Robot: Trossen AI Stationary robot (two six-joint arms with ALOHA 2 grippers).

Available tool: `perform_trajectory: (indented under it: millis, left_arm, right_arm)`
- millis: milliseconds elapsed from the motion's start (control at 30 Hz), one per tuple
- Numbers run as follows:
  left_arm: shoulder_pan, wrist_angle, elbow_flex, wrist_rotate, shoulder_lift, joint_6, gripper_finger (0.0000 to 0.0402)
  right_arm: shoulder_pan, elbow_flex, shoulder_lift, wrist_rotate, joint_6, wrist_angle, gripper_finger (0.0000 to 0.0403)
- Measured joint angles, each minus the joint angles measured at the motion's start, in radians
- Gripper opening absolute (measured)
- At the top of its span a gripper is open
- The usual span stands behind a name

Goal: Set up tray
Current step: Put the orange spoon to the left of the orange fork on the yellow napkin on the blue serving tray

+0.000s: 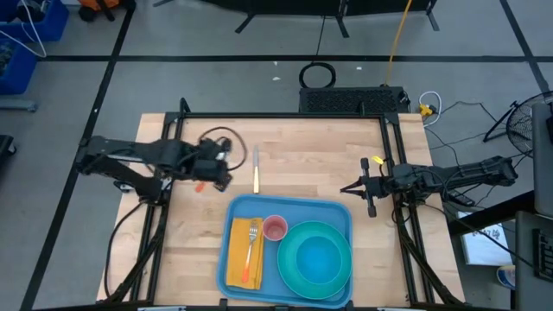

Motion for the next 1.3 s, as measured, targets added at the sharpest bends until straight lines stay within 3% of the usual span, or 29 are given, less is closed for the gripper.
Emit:
perform_trajectory:
  millis: [100, 333, 533, 667, 967, 1300]
  left_arm:
    - [-0.026, -0.102, -0.002, -0.01, -0.031, -0.055, 0.0009]
    - [-0.029, -0.053, -0.122, 0.006, -0.18, -0.044, 0.0008]
    - [-0.03, 0.166, -0.335, 0.093, -0.374, -0.098, 0.0008]
    - [-0.042, 0.283, -0.469, 0.146, -0.433, -0.196, 0.0008]
    - [-0.199, 0.591, -0.659, 0.182, -0.351, -0.497, 0.0008]
    - [-0.42, 0.788, -0.576, 0.131, -0.046, -0.744, 0.0008]
  right_arm:
    - [0.0, 0.0, 0.0, 0.0, 0.0, 0.005, 0.0]
    - [0.0, 0.0, 0.0, 0.0, 0.0, 0.007, 0.0]
    - [0.0, 0.0, 0.0, 0.0, 0.008, 0.007, 0.0]
    - [0.0, 0.0, 0.0, 0.0, 0.007, 0.007, 0.0]
    - [0.0, 0.0, 0.0, 0.0, 0.007, 0.007, 0.0]
    - [0.0, 0.0, 0.0, 0.0, 0.006, 0.006, 0.0]
